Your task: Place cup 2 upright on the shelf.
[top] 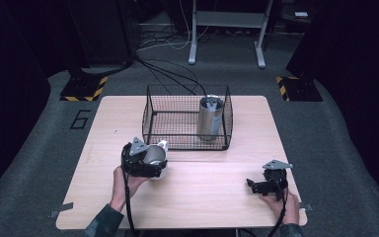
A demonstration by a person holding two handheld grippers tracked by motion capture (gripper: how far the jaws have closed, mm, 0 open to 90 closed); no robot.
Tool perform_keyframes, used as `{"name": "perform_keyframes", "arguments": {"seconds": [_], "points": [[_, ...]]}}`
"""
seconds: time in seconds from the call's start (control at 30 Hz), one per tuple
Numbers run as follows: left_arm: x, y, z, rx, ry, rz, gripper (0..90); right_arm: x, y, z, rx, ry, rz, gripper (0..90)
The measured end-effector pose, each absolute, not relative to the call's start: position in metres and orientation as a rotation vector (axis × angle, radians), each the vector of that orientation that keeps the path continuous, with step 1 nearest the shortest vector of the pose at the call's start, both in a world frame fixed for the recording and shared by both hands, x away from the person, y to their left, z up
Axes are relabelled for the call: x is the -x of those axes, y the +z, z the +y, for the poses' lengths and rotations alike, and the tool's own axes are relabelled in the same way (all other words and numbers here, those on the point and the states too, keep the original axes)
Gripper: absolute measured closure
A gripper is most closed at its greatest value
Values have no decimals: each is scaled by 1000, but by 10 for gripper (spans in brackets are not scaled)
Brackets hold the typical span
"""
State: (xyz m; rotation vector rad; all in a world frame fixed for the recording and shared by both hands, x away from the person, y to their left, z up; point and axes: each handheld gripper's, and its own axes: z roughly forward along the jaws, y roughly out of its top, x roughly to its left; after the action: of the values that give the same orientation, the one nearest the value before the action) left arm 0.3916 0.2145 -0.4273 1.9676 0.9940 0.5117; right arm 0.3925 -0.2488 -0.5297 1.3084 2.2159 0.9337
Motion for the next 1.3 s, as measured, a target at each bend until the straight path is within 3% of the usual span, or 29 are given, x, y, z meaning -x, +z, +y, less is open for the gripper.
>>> {"name": "perform_keyframes", "arguments": {"seconds": [1.3], "points": [[-400,-366,218,-1926,551,901,60,-393,-530,-249,-1308,934,2216,0]]}}
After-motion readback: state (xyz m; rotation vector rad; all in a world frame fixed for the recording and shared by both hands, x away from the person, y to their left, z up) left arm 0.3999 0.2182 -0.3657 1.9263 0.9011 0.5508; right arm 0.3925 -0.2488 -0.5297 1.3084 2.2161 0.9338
